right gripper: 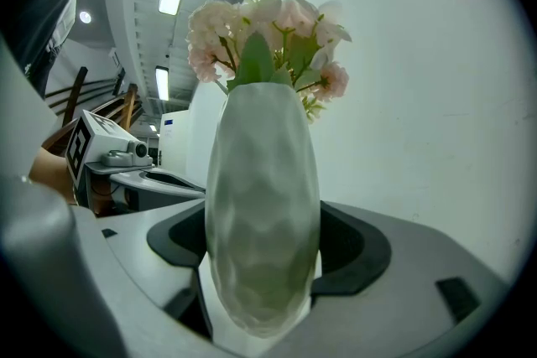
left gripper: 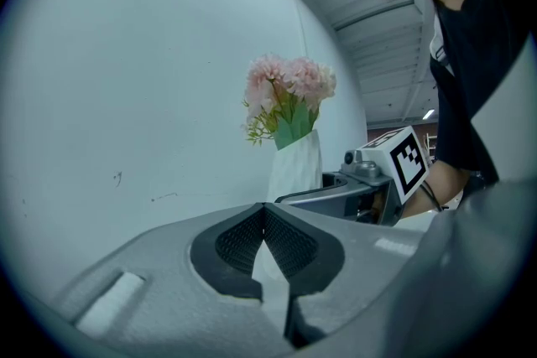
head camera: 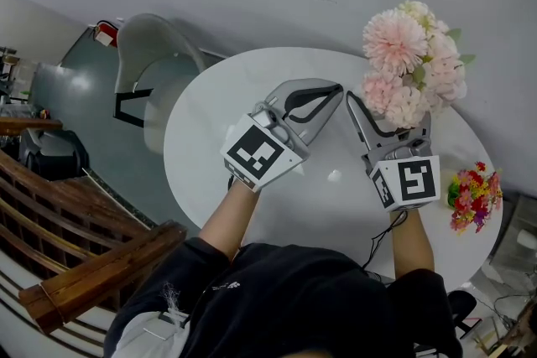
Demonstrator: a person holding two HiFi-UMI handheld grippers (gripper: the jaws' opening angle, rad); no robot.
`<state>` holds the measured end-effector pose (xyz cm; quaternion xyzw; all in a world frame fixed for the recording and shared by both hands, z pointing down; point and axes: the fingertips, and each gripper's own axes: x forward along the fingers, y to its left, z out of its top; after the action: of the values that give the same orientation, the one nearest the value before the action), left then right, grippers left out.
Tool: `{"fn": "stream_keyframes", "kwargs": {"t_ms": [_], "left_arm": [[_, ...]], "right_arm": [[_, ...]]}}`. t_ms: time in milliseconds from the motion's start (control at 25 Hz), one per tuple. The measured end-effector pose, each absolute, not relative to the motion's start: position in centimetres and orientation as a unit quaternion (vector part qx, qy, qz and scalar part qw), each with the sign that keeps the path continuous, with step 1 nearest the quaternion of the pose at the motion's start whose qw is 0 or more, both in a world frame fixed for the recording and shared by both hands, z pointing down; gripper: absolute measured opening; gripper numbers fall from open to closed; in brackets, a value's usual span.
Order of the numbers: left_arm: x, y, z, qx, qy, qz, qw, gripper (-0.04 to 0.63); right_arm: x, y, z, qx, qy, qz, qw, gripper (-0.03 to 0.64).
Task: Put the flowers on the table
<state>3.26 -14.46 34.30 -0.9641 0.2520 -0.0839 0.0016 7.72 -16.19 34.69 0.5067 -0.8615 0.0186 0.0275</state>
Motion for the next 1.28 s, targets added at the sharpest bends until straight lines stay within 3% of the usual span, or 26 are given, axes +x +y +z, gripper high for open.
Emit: {"fn": "stream_keyframes", "kwargs": {"t_ms": [1280], "left_arm": [[2.8,-14.0,34.6,-0.961,0.260,-0.093,-0.020,-0.003]], "right_arm": [[8.2,-16.5,35.3,0.518,-0.855,0.025,0.032,0.371]]}}
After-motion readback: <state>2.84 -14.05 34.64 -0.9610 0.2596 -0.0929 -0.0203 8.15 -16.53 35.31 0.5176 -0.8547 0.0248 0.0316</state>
